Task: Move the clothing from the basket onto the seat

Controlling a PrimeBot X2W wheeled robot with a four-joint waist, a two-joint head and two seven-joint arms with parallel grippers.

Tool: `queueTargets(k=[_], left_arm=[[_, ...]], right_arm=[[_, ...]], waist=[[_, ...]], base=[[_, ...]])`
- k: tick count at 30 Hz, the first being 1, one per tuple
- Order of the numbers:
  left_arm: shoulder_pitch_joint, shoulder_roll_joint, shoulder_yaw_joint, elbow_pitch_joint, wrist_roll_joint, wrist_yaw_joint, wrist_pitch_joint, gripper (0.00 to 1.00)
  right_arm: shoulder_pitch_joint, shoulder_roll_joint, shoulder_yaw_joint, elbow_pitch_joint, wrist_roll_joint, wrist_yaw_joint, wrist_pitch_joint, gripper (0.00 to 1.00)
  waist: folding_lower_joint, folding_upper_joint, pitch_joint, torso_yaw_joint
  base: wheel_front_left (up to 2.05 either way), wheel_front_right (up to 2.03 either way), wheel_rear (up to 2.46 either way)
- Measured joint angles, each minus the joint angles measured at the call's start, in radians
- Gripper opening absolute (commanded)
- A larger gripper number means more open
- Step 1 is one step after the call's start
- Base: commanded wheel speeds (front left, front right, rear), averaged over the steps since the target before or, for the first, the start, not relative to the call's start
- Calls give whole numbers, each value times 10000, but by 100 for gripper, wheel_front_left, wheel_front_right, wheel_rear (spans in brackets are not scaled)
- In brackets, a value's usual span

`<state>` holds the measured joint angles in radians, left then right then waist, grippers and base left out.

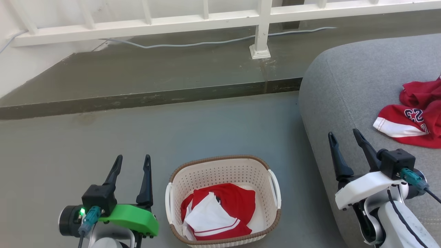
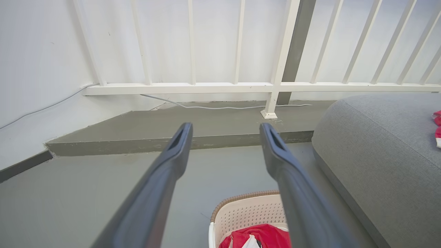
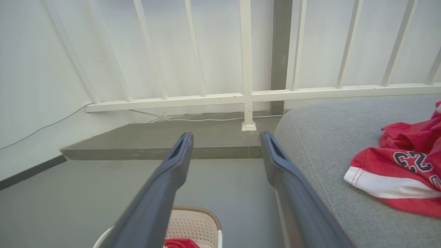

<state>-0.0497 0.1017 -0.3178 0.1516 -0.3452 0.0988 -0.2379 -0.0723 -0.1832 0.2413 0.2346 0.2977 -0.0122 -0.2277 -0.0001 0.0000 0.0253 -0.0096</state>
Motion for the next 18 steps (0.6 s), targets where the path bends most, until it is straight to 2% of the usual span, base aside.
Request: queueTargets(k=[18], left_arm=[[427, 81, 71, -980, 148, 82, 451, 100]], right_arm=[[0, -12, 0, -274, 15, -75, 98, 100]], waist=[[0, 0, 109, 11]], base=[[0, 0, 0]])
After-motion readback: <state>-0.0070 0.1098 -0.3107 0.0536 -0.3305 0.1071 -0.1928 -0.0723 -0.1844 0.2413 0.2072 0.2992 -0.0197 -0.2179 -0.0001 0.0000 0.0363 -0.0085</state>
